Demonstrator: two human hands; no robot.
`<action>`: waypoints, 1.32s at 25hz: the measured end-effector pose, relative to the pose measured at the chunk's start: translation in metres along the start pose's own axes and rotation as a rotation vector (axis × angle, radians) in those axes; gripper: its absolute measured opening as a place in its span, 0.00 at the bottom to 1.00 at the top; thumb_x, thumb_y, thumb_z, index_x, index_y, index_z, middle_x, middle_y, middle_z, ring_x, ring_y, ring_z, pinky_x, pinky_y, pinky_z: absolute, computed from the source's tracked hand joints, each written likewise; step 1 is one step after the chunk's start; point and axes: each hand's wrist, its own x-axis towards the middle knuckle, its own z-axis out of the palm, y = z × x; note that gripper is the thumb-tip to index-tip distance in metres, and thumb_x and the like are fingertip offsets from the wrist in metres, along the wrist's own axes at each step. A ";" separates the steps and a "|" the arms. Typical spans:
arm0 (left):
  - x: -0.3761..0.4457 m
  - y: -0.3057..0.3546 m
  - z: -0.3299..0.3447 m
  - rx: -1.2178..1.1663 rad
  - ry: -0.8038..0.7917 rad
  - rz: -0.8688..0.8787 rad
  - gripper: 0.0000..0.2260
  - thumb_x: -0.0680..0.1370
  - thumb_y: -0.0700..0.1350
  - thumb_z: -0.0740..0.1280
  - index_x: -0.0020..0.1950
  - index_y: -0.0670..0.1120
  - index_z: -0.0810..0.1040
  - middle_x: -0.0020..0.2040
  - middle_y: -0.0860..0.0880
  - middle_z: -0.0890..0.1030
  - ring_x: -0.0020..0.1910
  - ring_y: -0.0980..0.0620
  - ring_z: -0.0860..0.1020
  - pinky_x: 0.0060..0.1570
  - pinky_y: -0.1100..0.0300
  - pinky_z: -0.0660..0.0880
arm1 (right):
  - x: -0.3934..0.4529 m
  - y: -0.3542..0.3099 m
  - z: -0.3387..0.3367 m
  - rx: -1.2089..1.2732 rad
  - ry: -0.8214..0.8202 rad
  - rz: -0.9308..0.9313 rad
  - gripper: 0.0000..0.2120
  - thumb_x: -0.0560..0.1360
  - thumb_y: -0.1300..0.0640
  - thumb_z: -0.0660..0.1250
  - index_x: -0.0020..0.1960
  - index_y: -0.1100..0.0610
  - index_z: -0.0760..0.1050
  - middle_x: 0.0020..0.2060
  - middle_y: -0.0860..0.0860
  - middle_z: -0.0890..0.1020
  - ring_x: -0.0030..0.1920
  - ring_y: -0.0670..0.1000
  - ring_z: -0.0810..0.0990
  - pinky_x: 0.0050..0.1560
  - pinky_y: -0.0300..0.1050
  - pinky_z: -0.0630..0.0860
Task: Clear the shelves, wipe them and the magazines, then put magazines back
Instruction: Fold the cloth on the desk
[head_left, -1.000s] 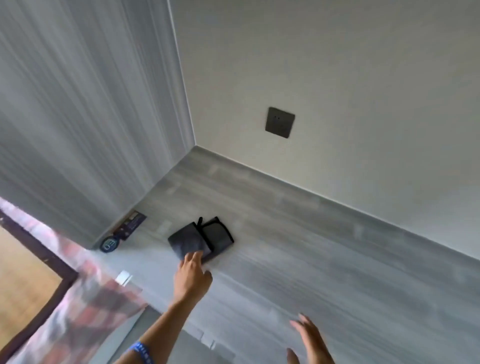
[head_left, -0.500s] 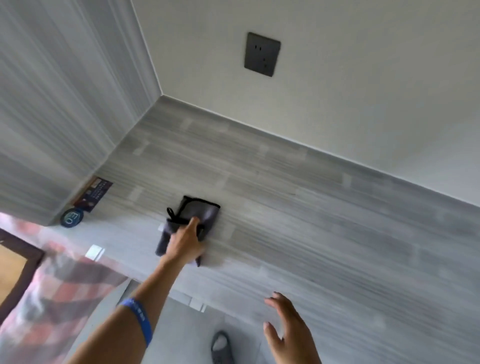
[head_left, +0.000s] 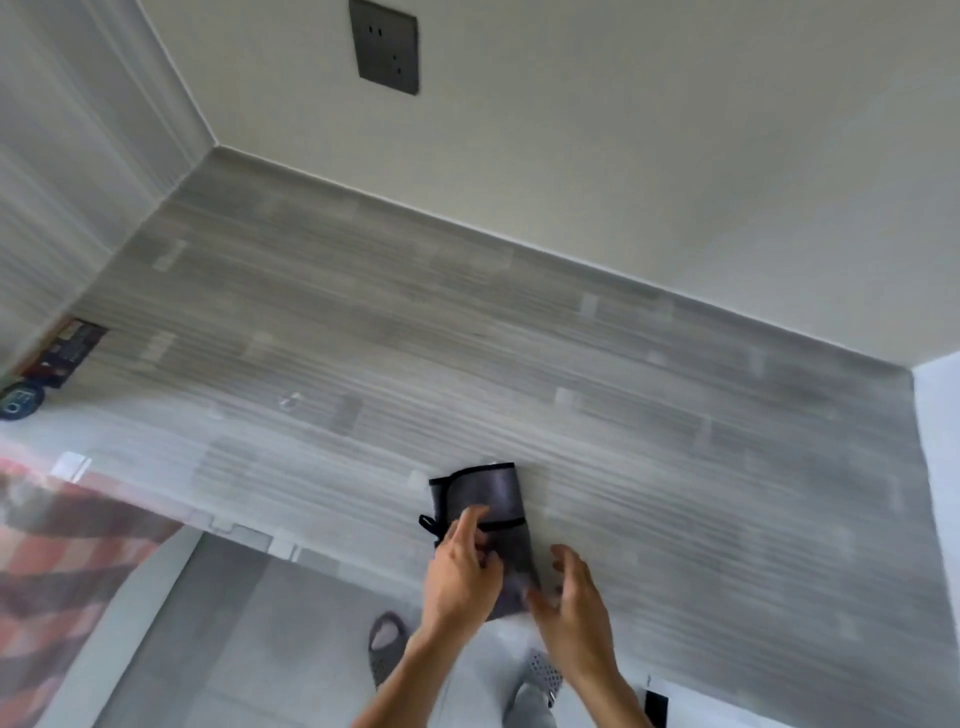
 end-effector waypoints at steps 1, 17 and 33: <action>-0.002 -0.007 -0.001 0.054 0.132 0.011 0.24 0.69 0.38 0.66 0.66 0.48 0.73 0.54 0.48 0.79 0.54 0.45 0.77 0.53 0.55 0.74 | 0.004 0.006 -0.002 -0.012 0.015 0.060 0.28 0.73 0.52 0.74 0.70 0.56 0.71 0.62 0.52 0.78 0.60 0.54 0.80 0.55 0.46 0.74; -0.059 0.006 -0.010 -0.583 0.132 -0.567 0.09 0.77 0.45 0.70 0.55 0.56 0.77 0.46 0.41 0.82 0.36 0.45 0.80 0.32 0.57 0.74 | -0.015 -0.005 -0.055 0.678 -0.177 0.391 0.06 0.76 0.64 0.68 0.52 0.56 0.77 0.32 0.58 0.82 0.25 0.56 0.80 0.22 0.40 0.70; 0.001 0.007 -0.009 -0.391 0.106 -0.488 0.12 0.71 0.39 0.74 0.52 0.44 0.77 0.46 0.44 0.82 0.39 0.49 0.79 0.27 0.64 0.69 | 0.050 -0.023 -0.007 0.388 -0.055 0.252 0.16 0.71 0.57 0.76 0.55 0.59 0.76 0.49 0.52 0.82 0.49 0.53 0.80 0.51 0.44 0.73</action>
